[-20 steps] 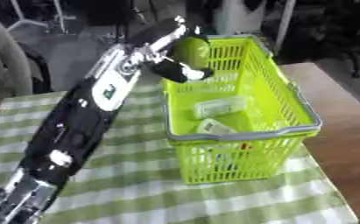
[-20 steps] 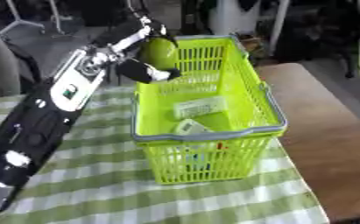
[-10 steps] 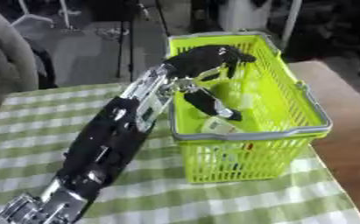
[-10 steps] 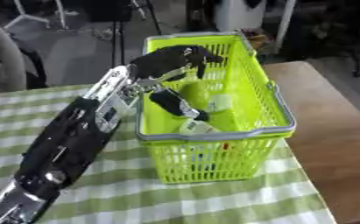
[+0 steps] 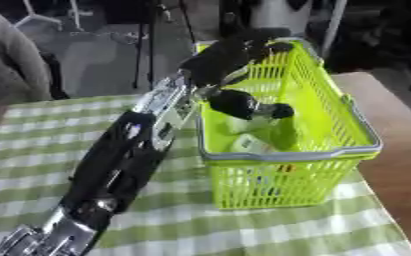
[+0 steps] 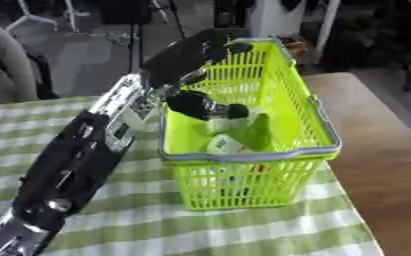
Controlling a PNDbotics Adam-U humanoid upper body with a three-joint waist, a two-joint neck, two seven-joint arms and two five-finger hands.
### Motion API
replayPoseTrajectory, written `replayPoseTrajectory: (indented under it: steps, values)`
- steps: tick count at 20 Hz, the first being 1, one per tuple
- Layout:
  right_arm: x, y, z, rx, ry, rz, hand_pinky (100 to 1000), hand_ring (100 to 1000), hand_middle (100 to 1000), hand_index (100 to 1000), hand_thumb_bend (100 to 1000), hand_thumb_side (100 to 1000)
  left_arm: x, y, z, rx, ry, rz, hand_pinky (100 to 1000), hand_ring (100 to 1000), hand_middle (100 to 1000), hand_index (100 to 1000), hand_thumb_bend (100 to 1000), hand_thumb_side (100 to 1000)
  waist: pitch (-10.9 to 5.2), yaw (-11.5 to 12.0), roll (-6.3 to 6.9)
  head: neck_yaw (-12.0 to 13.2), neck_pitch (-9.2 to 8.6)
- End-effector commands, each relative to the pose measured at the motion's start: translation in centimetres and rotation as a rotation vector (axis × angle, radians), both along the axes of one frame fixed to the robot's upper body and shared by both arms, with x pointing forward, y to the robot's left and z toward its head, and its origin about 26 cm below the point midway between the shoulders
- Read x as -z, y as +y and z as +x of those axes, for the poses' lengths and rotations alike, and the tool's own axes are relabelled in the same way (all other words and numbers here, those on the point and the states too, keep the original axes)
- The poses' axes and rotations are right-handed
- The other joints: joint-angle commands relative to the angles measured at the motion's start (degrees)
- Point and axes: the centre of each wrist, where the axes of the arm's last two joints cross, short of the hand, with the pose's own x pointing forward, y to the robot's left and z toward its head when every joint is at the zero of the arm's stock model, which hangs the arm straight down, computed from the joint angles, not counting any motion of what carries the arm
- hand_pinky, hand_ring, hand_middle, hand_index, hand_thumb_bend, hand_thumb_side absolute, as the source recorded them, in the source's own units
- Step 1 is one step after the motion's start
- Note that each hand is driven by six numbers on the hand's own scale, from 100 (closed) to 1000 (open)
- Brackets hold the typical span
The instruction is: Pick up objects on the table and place them in the box.
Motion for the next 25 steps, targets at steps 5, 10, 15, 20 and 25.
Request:
replayPoseTrajectory:
  steps: [5, 10, 15, 20, 25]
  values:
    - [0.1, -1.7, -0.5, 0.091, -0.001, 0.006, 600, 618, 673, 843, 100, 388, -4.6, 9.1, -8.7, 0.088, -0.030, -0.495, 750, 783, 803, 844, 614, 863, -1.80, 4.59, -1.30, -4.51, 1.55]
    - [0.7, -2.3, -0.5, 0.129, 0.020, 0.024, 598, 618, 671, 843, 100, 395, -3.5, 15.2, -13.5, 0.010, -0.081, -0.732, 735, 777, 797, 839, 568, 852, -2.06, 7.95, -1.28, -6.08, 2.26]
    - [1.3, -2.7, -0.5, 0.155, 0.042, 0.047, 593, 615, 669, 844, 100, 408, 0.7, 17.6, -14.7, -0.072, -0.033, -0.897, 693, 745, 777, 833, 493, 872, -2.14, 10.04, -1.39, -6.71, 2.34]
    - [1.5, -2.8, -0.5, 0.165, 0.052, 0.063, 591, 615, 668, 845, 100, 412, 1.7, 18.0, -14.9, -0.093, -0.019, -0.949, 692, 745, 777, 835, 486, 886, -2.10, 11.01, -1.55, -7.08, 1.30]
    - [1.5, -2.8, -0.5, 0.167, 0.056, 0.071, 590, 615, 668, 844, 100, 415, 1.7, 17.9, -14.9, -0.090, -0.012, -0.972, 690, 743, 777, 837, 483, 892, -2.03, 11.48, -1.71, -7.75, 0.23]
